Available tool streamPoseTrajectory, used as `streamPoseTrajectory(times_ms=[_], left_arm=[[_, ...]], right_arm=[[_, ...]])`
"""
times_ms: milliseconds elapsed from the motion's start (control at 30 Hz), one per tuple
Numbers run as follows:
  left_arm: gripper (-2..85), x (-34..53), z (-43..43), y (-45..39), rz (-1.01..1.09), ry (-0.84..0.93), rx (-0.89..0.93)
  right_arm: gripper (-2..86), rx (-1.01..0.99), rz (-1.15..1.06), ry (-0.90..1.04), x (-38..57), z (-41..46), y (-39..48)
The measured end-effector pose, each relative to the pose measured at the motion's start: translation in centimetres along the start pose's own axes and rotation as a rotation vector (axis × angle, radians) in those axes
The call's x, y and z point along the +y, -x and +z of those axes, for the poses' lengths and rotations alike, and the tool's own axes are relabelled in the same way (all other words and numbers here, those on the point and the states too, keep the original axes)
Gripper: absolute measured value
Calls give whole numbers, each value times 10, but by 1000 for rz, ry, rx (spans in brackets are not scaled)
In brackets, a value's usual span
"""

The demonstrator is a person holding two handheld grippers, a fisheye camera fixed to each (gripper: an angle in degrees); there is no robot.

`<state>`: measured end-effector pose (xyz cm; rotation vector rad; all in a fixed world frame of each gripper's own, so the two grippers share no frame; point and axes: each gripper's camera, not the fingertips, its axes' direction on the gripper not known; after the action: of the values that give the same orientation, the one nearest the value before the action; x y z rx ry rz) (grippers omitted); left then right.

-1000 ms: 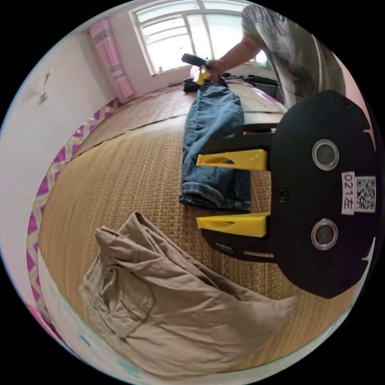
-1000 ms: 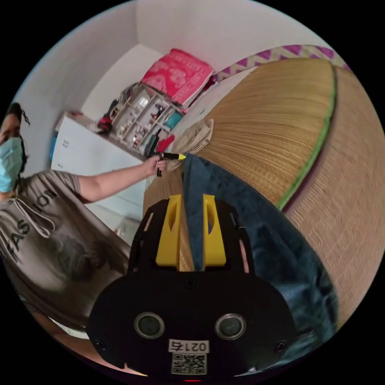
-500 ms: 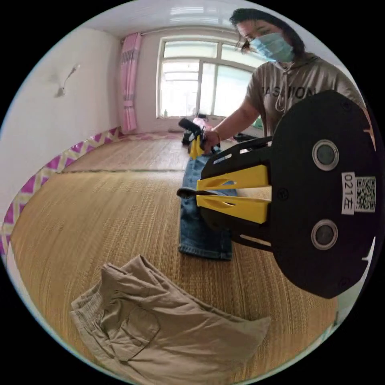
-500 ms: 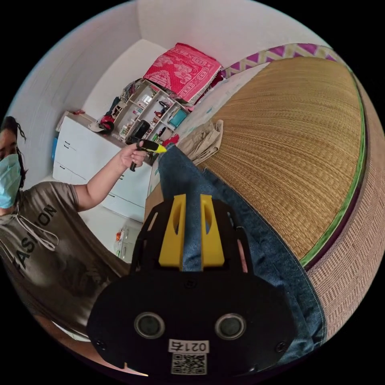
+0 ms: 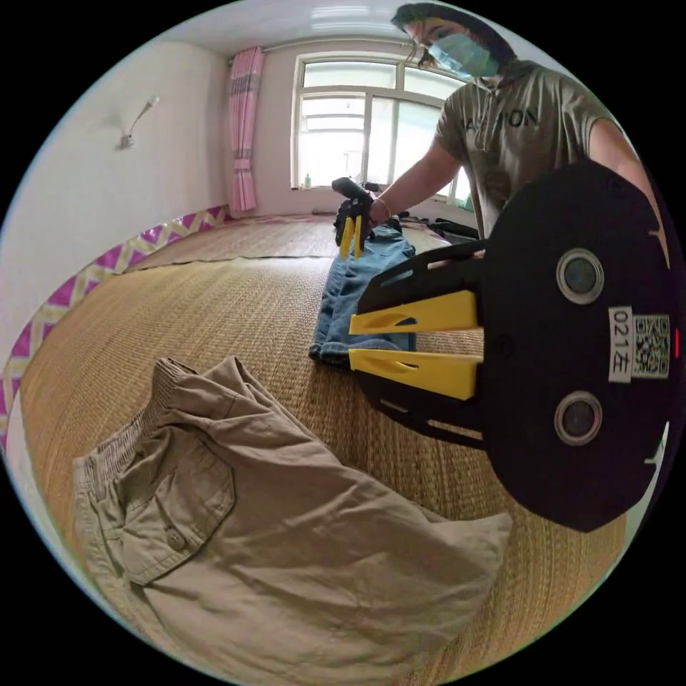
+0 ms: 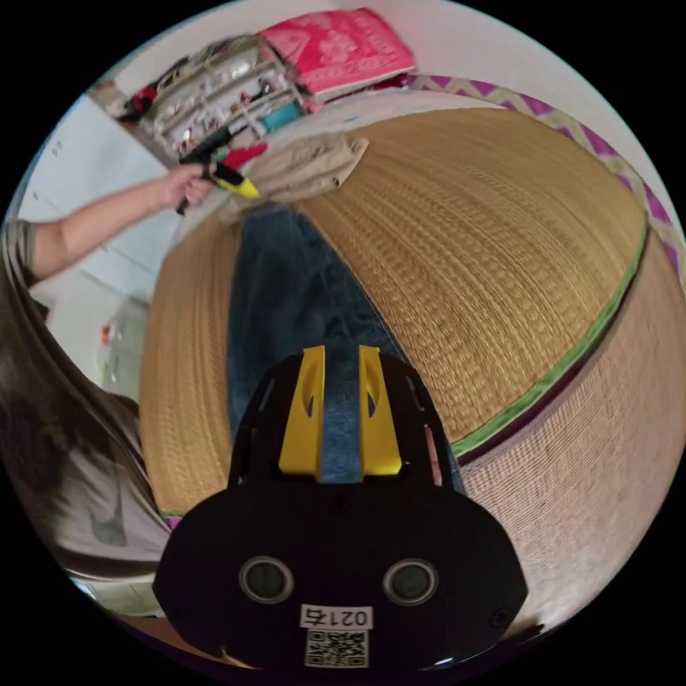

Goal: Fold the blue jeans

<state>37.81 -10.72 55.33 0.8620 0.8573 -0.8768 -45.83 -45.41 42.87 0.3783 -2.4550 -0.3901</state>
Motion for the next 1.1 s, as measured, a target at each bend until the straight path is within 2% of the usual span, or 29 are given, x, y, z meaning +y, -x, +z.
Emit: streamPoseTrajectory(times_ms=[100,167,300,467,567,667,767,833,933,1100], left_arm=[[52,29,-2,-20,54,39,-37],[57,55,0,-36,100,39,-44],[51,89,10,-61,185,9,-33],[43,98,70,-98,345,7,-203],[44,92,103,-99,323,29,-330],[41,102,98,-87,243,15,-337],[27,133,62,-81,190,-147,-275],[23,153,48,-74,150,-197,-214],[26,185,40,-70,120,-219,-151],[29,243,41,-83,141,-169,-154]], right_arm=[[39,39,-48,57,-21,3,7],[6,-7,-17,70,-30,-10,1],[-7,-60,4,-2,-45,-71,0],[-6,0,86,47,-73,-83,-15],[-6,59,111,143,-87,-60,-18],[-5,56,177,100,-91,-85,-13],[6,72,129,-45,-91,-123,30],[34,14,42,-104,-98,-131,71],[83,3,-82,-93,-122,-110,138],[81,142,-184,-26,-160,-46,206]])
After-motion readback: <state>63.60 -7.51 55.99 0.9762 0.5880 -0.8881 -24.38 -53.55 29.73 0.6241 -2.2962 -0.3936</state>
